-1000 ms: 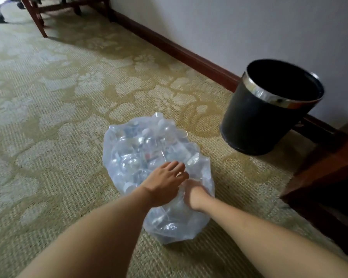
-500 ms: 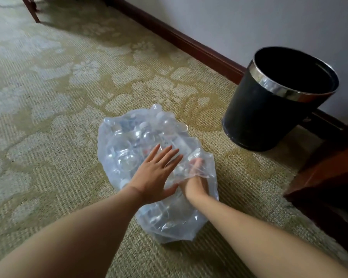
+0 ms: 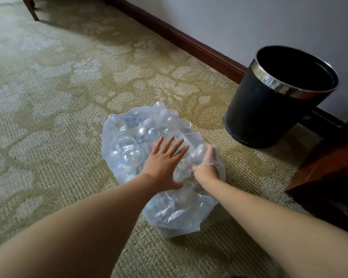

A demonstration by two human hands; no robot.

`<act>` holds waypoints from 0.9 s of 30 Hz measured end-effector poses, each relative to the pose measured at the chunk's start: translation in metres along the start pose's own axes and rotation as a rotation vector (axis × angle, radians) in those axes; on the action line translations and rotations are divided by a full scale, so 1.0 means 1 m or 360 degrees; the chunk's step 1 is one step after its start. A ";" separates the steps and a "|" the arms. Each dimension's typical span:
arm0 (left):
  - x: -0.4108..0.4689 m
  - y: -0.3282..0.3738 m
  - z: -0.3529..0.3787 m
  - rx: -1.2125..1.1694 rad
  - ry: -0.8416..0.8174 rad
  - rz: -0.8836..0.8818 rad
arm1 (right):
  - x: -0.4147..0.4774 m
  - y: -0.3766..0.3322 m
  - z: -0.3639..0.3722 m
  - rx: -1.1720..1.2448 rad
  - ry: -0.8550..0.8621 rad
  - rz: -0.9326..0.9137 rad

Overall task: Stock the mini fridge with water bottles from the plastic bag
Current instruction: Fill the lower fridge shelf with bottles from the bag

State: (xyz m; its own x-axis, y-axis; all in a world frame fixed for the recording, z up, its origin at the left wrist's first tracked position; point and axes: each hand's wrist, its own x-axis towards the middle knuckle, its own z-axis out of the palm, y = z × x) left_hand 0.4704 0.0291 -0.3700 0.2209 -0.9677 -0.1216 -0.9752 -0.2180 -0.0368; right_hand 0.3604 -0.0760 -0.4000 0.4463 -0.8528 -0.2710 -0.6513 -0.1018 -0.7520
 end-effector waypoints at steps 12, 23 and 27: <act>0.014 0.025 -0.003 0.0052 -0.0147 -0.0355 | 0.030 -0.022 -0.007 -0.0394 -0.0260 0.0271; 0.014 0.030 -0.006 0.0052 -0.0168 -0.0477 | 0.008 -0.014 -0.010 -0.0265 -0.0393 0.0181; 0.016 0.031 -0.010 0.0063 -0.0198 -0.0498 | -0.001 -0.010 -0.010 -0.0248 -0.0647 0.0169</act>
State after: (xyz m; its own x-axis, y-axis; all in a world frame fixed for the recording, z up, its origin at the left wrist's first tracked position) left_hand 0.4439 0.0053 -0.3631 0.5112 -0.8313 -0.2182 -0.8594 -0.4946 -0.1295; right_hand 0.3599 -0.0792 -0.3860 0.5568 -0.5952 -0.5794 -0.7772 -0.1270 -0.6163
